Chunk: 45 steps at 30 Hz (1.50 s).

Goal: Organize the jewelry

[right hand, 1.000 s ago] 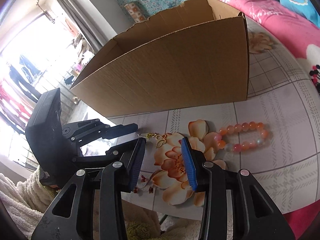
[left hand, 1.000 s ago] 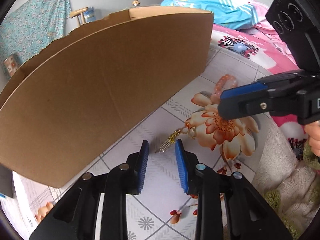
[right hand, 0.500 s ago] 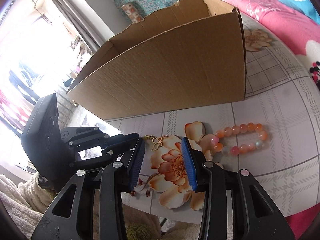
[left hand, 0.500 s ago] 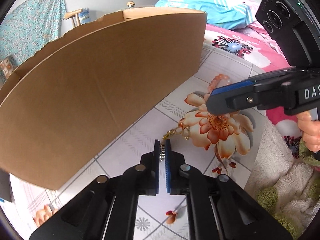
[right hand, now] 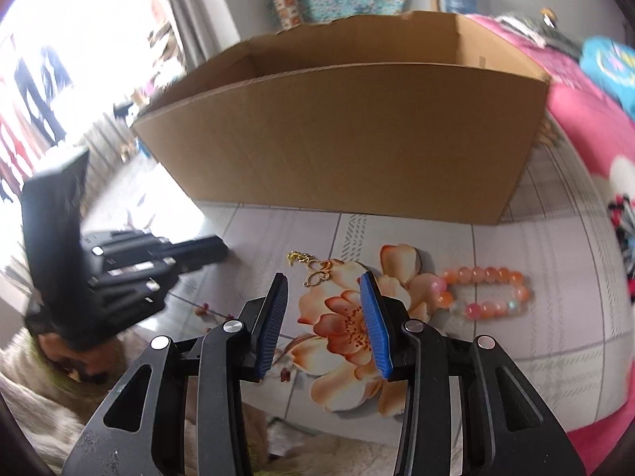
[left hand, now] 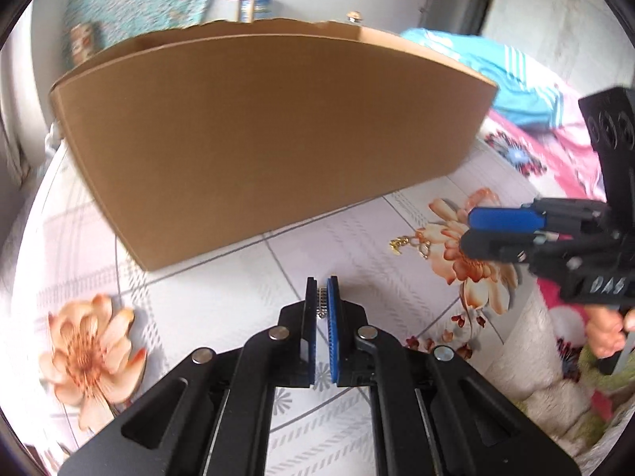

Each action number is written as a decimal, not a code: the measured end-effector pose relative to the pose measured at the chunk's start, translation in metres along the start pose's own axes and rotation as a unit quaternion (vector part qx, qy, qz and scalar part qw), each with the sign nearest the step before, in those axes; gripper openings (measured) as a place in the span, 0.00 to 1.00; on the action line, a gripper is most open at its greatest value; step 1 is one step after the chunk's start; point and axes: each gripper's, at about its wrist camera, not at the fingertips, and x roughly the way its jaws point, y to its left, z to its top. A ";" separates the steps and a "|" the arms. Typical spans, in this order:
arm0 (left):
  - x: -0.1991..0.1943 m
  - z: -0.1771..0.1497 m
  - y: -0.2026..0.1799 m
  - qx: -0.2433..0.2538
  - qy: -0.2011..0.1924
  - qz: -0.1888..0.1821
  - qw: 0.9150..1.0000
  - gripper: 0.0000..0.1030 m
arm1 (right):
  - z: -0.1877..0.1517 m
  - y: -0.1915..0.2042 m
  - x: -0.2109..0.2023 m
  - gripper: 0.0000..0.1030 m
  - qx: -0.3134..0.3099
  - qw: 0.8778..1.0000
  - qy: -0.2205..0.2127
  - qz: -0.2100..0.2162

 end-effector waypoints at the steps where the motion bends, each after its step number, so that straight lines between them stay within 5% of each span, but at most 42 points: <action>1: -0.001 -0.001 0.001 -0.004 -0.002 -0.001 1.000 0.04 | 0.001 0.004 0.003 0.37 -0.015 1.000 0.003 -0.008; 9: -0.003 -0.005 0.003 0.003 -0.011 -0.003 1.000 0.04 | 0.014 0.027 0.028 0.36 -0.108 0.993 0.029 -0.042; 18: -0.004 -0.006 0.007 -0.006 -0.016 -0.015 1.000 0.04 | 0.021 0.031 0.040 0.22 -0.149 0.987 0.060 -0.028; 20: -0.005 -0.006 0.006 -0.005 -0.017 -0.016 1.000 0.04 | 0.025 0.025 0.042 0.12 -0.147 0.987 0.063 -0.020; 29: -0.005 -0.007 0.006 -0.008 -0.020 -0.018 1.000 0.04 | 0.032 0.017 0.041 0.08 -0.121 0.990 0.067 -0.002; 45: -0.011 -0.007 0.011 -0.015 -0.029 -0.025 0.999 0.04 | 0.037 -0.017 -0.017 0.08 -0.073 0.997 0.029 0.006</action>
